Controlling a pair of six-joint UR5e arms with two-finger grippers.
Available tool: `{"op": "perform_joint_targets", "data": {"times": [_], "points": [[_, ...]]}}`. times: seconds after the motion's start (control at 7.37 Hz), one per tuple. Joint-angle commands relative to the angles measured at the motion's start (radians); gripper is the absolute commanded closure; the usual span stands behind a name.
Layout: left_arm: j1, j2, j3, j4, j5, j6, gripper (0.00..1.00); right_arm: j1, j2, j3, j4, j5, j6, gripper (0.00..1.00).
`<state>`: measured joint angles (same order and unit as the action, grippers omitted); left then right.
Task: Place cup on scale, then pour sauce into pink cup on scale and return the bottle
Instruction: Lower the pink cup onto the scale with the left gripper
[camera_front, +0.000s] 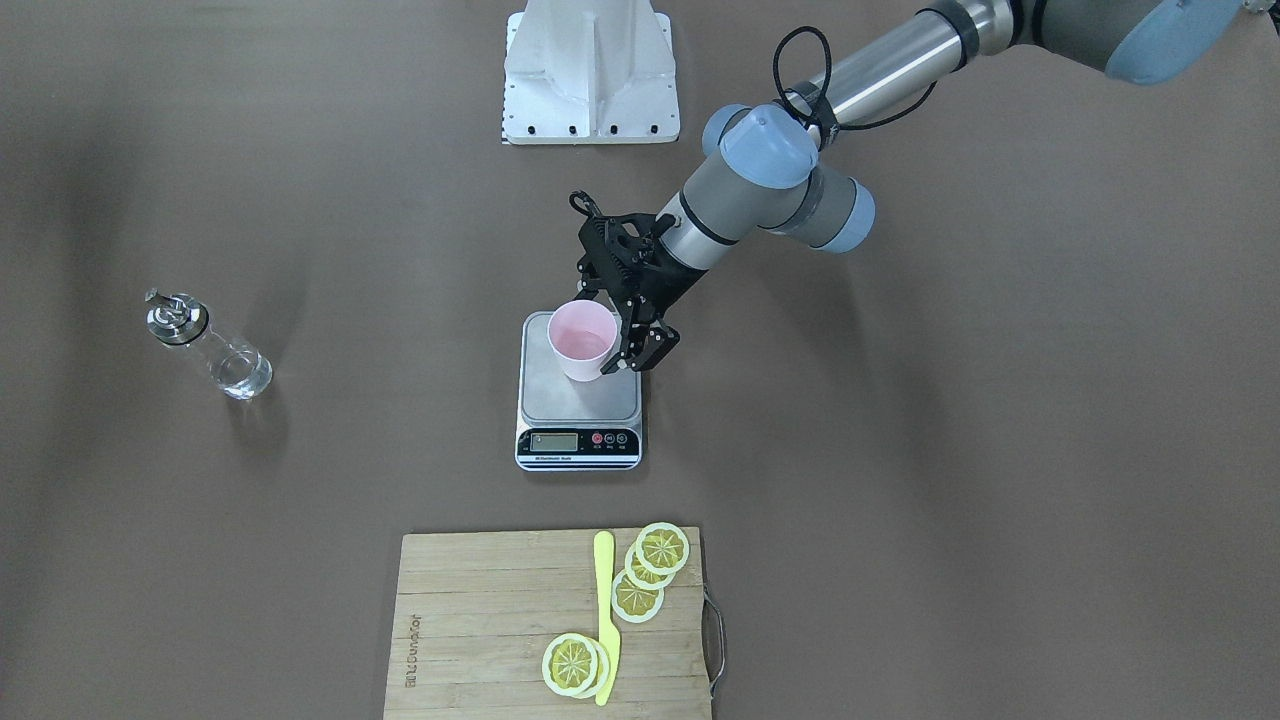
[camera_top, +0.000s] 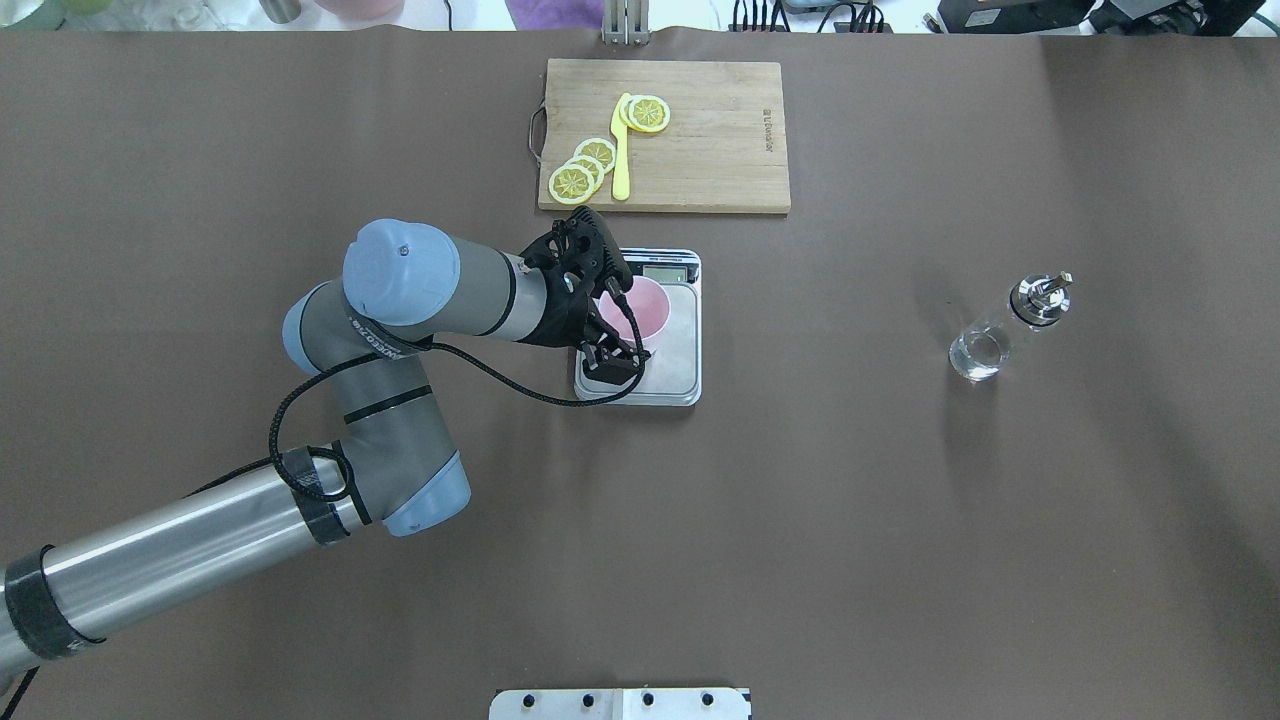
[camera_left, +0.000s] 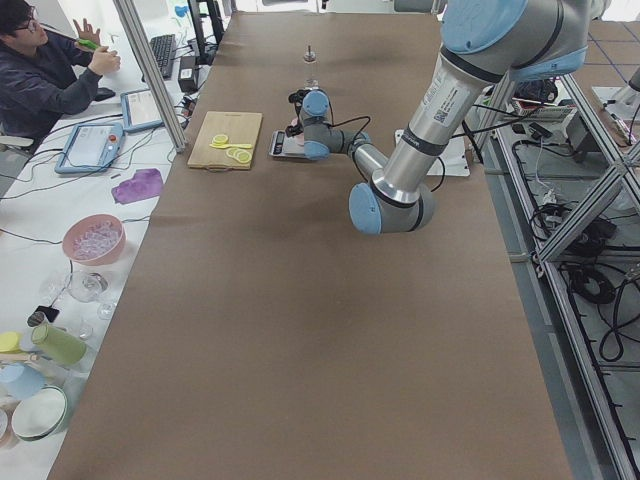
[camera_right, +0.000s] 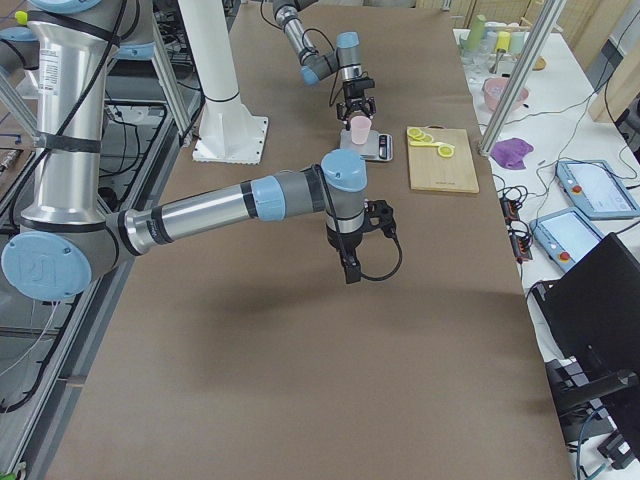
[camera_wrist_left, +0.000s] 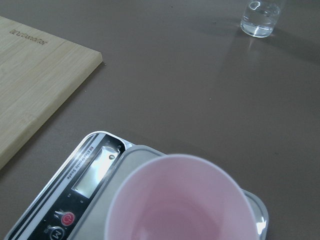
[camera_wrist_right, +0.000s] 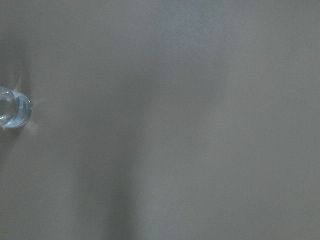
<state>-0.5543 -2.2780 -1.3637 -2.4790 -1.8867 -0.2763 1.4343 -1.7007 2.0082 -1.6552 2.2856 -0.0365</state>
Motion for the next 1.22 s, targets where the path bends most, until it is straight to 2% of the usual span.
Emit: {"op": "perform_joint_targets", "data": {"times": [0.0, 0.54, 0.81, 1.09], "points": [[-0.003, 0.0, -0.026, -0.004, 0.004, -0.007, 0.03, 0.0, 0.001, 0.0, 0.0, 0.0, 0.001, 0.0], [-0.013, 0.002, -0.121, 0.006, 0.003, -0.021, 0.03, 0.0, 0.003, -0.002, 0.002, 0.0, 0.0, 0.0], [-0.021, 0.003, -0.133, -0.004, 0.003, -0.168, 0.03, 0.0, 0.004, 0.003, 0.002, 0.002, 0.0, 0.0], [-0.091, 0.023, -0.137, 0.011, 0.0, -0.23, 0.03, 0.0, 0.022, 0.004, 0.003, 0.002, -0.012, 0.0]]}}
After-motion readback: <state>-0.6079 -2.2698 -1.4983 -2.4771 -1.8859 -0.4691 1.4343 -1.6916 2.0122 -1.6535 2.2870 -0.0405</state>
